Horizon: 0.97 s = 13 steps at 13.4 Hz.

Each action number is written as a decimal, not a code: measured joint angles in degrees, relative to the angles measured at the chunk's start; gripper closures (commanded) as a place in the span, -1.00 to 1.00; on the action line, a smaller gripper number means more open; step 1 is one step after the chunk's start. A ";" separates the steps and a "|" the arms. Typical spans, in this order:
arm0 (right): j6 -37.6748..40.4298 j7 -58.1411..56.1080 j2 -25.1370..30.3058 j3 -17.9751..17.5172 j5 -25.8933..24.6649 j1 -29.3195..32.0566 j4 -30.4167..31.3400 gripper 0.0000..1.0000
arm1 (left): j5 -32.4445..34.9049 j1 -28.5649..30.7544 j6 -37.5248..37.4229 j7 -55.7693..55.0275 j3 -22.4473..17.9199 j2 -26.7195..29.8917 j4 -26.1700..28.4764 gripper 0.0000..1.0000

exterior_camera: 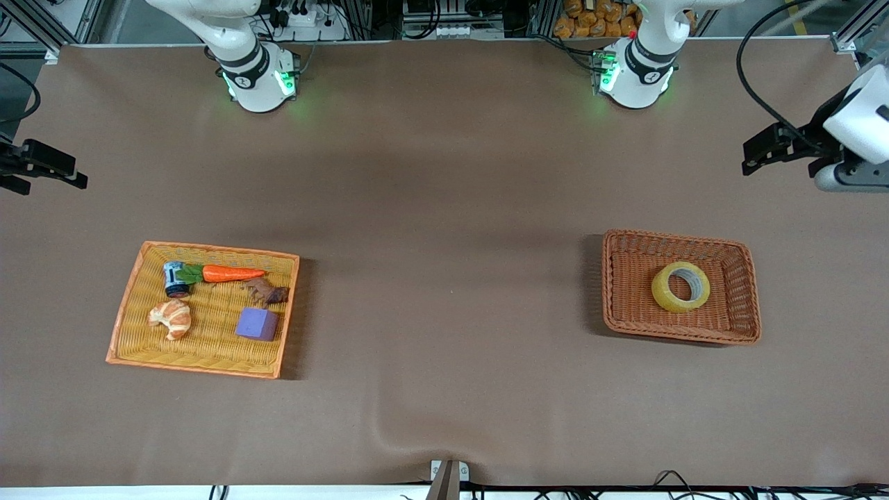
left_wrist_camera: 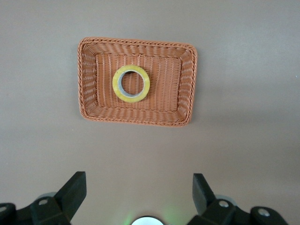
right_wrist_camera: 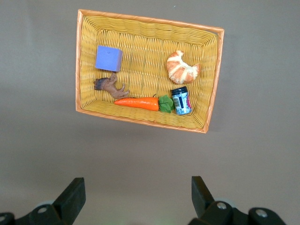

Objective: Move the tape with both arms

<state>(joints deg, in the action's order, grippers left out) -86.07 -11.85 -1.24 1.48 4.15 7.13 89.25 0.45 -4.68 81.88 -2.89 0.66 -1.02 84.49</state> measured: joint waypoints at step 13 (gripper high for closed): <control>-0.01 -0.01 -0.12 -0.02 0.02 0.00 0.00 -1.00 | -0.07 -2.27 -0.69 -0.68 -3.06 6.01 4.69 -1.00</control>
<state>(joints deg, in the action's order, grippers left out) -86.08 -11.86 -1.36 1.46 4.17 7.13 89.25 0.38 -6.94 81.19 -3.57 -2.40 4.98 89.17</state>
